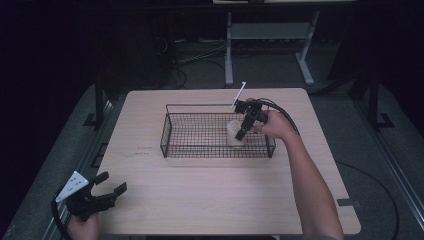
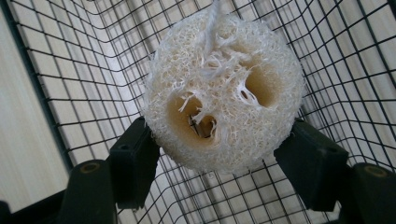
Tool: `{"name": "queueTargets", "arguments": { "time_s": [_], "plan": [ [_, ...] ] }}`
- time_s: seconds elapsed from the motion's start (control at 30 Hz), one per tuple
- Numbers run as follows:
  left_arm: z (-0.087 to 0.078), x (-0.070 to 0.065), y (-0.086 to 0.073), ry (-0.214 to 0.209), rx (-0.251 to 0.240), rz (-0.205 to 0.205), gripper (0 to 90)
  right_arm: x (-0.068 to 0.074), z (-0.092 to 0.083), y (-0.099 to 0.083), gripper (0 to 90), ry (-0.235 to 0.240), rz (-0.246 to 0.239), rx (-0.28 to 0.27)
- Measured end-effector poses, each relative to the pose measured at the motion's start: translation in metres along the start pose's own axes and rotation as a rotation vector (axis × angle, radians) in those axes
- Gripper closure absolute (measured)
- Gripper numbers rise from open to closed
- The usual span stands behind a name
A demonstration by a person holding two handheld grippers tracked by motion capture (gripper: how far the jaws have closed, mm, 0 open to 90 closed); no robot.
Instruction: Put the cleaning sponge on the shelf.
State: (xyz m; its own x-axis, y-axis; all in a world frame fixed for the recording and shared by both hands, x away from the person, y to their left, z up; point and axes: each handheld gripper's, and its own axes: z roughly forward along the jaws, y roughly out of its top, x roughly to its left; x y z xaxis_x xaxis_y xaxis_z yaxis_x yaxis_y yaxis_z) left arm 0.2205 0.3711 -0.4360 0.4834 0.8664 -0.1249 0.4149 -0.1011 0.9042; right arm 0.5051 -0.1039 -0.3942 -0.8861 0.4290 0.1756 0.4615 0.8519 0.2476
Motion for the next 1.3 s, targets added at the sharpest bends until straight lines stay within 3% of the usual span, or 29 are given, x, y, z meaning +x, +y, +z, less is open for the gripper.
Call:
{"name": "queueTargets", "arguments": {
  "time_s": [0.13, 0.47, 0.77, 1.3],
  "plan": [
    [-0.001, 0.001, 0.000, 0.002, -0.002, 0.000, 14.1, -0.001, 0.003, 0.000, 30.7, 0.007, 0.004, -0.012],
    [0.000, 0.000, 0.000, -0.001, 0.004, 0.006, 14.0, 0.005, 0.004, 0.001, 23.5, 0.000, 0.002, 0.021],
    [-0.001, 0.000, 0.000, -0.002, 0.001, 0.005, 14.1, 0.011, -0.006, -0.001, 17.4, -0.013, -0.004, 0.006],
    [-0.001, 0.000, 0.000, 0.001, 0.001, 0.005, 14.0, 0.016, -0.026, -0.011, 17.0, -0.028, -0.008, -0.025]
  ]
}}
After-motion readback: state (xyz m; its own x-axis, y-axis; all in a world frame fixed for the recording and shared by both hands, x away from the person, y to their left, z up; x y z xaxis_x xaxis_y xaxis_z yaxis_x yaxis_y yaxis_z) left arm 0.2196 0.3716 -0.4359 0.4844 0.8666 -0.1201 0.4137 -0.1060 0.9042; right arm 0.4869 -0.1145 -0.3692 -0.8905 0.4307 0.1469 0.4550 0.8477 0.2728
